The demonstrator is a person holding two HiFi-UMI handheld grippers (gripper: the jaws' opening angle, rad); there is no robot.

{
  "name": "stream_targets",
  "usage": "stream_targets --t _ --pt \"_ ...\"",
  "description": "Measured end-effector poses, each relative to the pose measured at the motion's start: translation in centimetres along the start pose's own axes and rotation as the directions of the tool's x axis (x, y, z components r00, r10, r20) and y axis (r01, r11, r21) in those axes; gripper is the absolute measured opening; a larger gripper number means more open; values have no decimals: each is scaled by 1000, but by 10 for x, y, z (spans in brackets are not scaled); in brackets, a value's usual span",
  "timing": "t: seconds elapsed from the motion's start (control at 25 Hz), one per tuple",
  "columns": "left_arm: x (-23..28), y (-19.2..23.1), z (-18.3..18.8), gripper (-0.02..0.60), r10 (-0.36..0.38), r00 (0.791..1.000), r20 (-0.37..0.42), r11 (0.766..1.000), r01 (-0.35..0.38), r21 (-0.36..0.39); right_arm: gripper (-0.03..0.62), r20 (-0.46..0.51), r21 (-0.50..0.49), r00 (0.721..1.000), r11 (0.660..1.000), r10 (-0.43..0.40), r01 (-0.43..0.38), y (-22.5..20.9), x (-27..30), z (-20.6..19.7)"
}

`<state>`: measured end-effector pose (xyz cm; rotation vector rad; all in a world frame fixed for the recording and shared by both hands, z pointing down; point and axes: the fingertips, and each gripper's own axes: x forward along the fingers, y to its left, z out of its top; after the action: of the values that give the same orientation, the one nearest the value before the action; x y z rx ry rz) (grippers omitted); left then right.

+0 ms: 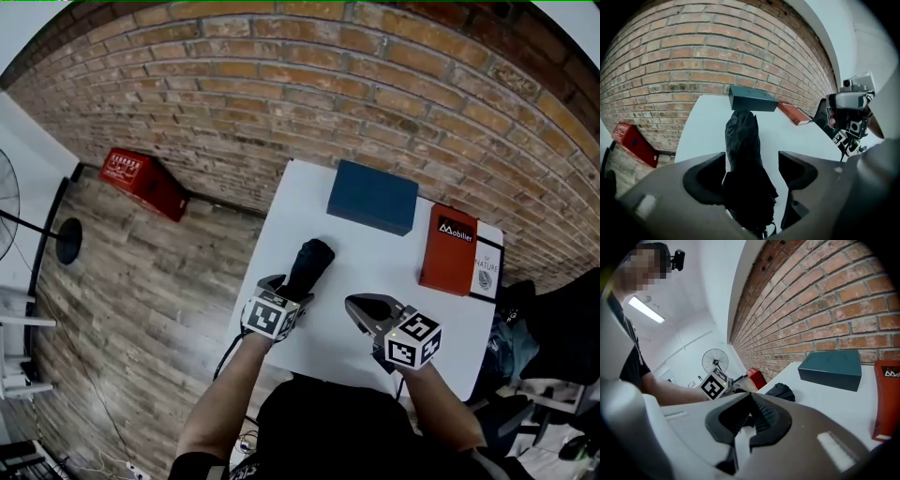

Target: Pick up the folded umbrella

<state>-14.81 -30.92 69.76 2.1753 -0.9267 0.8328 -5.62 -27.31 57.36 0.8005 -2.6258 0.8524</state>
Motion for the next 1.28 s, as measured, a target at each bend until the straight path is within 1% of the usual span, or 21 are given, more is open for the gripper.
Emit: stream_targets --t 0.16,0.28,0.36,0.4,0.56,0.72,0.88,0.96,1.08,1.2,1.28 --pt "18 9 -3 360 26 997 -75 1000 -24 18 2 1 11 1000 1000 3 -3 -11 -1 2" --pt "32 8 -11 360 22 988 -153 996 -9 84 2 -1 23 1000 1000 2 -1 -18 -2 1" --pt "43 14 -17 360 57 981 -187 991 -32 131 2 -1 32 1000 999 -4 4 -24 -3 1" --pt "48 17 -19 360 68 978 -197 989 -40 141 2 -1 37 1000 999 -7 7 -28 -4 1" --pt "58 19 -24 368 70 967 -244 988 -34 148 2 5 57 1000 998 -24 23 -38 -5 1" --pt "59 16 -26 368 77 961 -266 986 -33 166 2 9 74 999 997 -39 38 -46 -4 0" --pt "63 15 -30 370 122 939 -321 980 -62 191 2 21 82 999 996 -37 35 -44 3 0" --pt "63 16 -30 371 123 936 -330 979 -61 193 2 29 83 999 996 -36 34 -41 6 2" --pt "62 18 -29 369 114 939 -325 979 -50 197 2 32 90 998 995 -45 42 -40 7 1" --pt "62 18 -28 360 109 948 -299 980 -51 194 2 25 95 998 994 -55 52 -38 7 -3" --pt "61 20 -28 339 104 956 -274 981 -53 188 2 26 99 998 994 -58 55 -33 7 -4"
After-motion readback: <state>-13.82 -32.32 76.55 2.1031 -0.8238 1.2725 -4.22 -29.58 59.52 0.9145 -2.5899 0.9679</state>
